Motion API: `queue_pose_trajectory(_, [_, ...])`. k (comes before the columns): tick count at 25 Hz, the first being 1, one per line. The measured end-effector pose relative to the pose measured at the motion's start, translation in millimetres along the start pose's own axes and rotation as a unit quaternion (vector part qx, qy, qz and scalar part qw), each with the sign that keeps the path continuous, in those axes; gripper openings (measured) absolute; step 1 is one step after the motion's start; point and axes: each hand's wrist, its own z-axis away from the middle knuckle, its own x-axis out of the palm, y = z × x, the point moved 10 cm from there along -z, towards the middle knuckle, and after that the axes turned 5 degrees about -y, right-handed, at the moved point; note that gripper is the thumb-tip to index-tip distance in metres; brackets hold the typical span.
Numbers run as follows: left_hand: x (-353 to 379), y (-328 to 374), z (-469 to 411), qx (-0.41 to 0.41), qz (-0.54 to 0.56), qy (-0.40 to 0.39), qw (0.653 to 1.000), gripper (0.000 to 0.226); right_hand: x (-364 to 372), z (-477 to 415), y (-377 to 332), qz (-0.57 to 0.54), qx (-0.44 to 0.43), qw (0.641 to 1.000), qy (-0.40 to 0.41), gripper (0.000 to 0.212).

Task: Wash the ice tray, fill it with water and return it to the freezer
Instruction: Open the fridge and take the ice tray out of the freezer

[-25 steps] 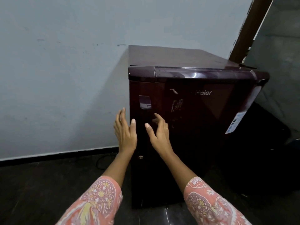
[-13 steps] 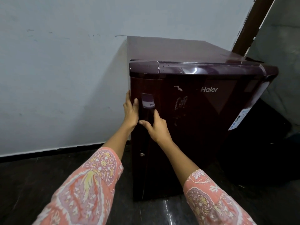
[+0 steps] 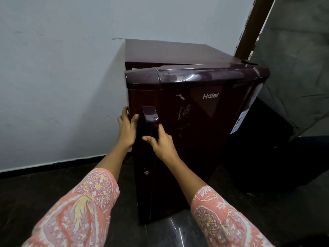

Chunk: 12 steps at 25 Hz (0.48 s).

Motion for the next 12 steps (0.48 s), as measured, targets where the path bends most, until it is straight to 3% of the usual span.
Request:
queue_pose_trajectory(2, [-2, 4, 26, 0.001, -0.038, 0.027, 0.999, 0.082, -3, 23, 6, -0.013, 0.001, 1.0, -0.006, 0.041])
queue_pose_trajectory(5, [4, 15, 71, 0.01, -0.065, 0.059, 0.996, 0.081, -7, 62, 24, -0.025, 0.005, 1.0, -0.009, 0.053])
queue_pose_trajectory(8, [17, 27, 109, 0.018, -0.099, 0.062, 0.993, 0.098, -20, 105, 33, -0.028, -0.005, 1.0, -0.001, 0.065])
queue_pose_trajectory(12, [33, 44, 148, 0.037, -0.105, 0.051, 0.992, 0.099, -45, 153, 31, -0.057, -0.038, 0.998, 0.013, 0.069])
